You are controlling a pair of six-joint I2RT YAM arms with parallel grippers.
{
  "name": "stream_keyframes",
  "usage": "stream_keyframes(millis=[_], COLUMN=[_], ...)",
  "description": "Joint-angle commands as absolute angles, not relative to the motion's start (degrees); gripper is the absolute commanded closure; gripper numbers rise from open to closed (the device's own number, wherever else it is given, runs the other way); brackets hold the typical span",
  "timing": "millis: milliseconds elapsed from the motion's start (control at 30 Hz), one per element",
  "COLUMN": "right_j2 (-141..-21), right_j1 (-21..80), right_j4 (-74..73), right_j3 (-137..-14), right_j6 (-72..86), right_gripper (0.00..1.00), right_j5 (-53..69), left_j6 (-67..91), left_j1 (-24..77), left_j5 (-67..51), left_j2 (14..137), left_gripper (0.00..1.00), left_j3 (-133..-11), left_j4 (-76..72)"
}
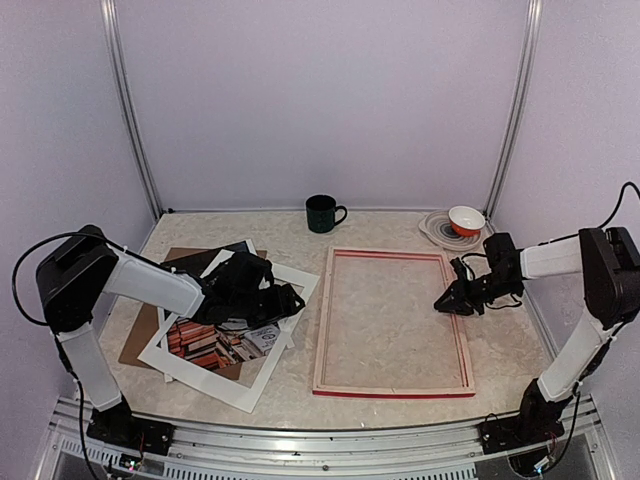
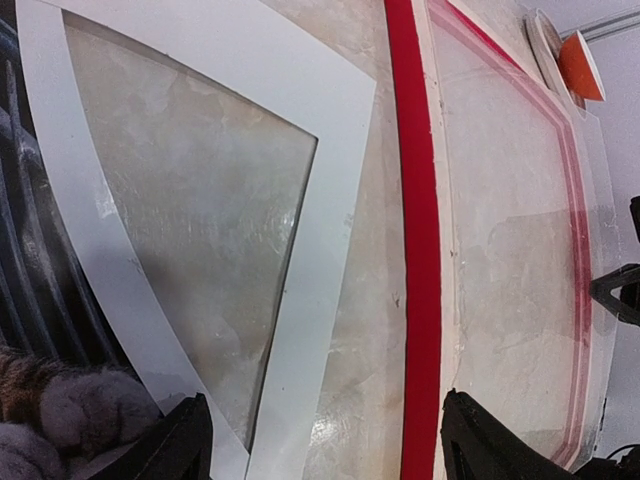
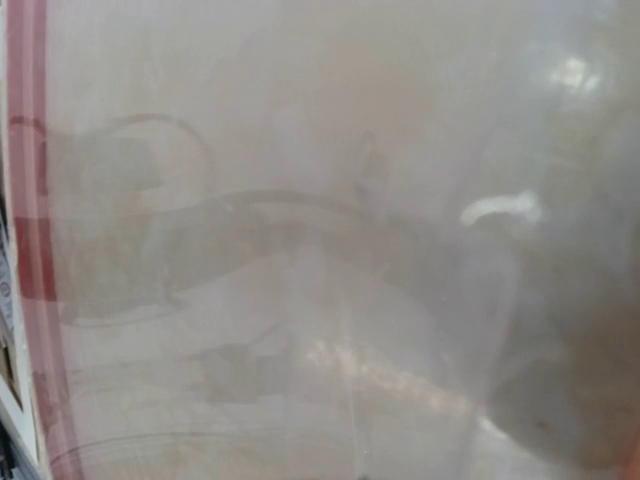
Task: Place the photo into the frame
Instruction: Move the glass panel to the frame body.
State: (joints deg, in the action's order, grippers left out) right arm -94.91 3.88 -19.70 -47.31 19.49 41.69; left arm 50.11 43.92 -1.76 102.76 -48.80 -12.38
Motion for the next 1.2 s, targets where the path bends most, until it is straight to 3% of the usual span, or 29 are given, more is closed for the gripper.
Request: stream_keyframes(millis=[0, 1167], right_j2=[-93.71, -92.38], right_j1=[2.51, 2.46], right_j4=[-20.48, -21.65], right_j3=[-48.25, -48.07], right_j6=[18.59, 16.94], right_gripper=[0.84, 0.82], right_j5=[39.64, 38.31], left_j6=[50.02, 50.34], left_j1=[44.34, 44.38], left_j5=[-2.64, -2.69], left_j2=[103.97, 103.58], left_gripper=[0.22, 0.22], left_j3=[-48.95, -47.77], left_j4=[-12.92, -13.71])
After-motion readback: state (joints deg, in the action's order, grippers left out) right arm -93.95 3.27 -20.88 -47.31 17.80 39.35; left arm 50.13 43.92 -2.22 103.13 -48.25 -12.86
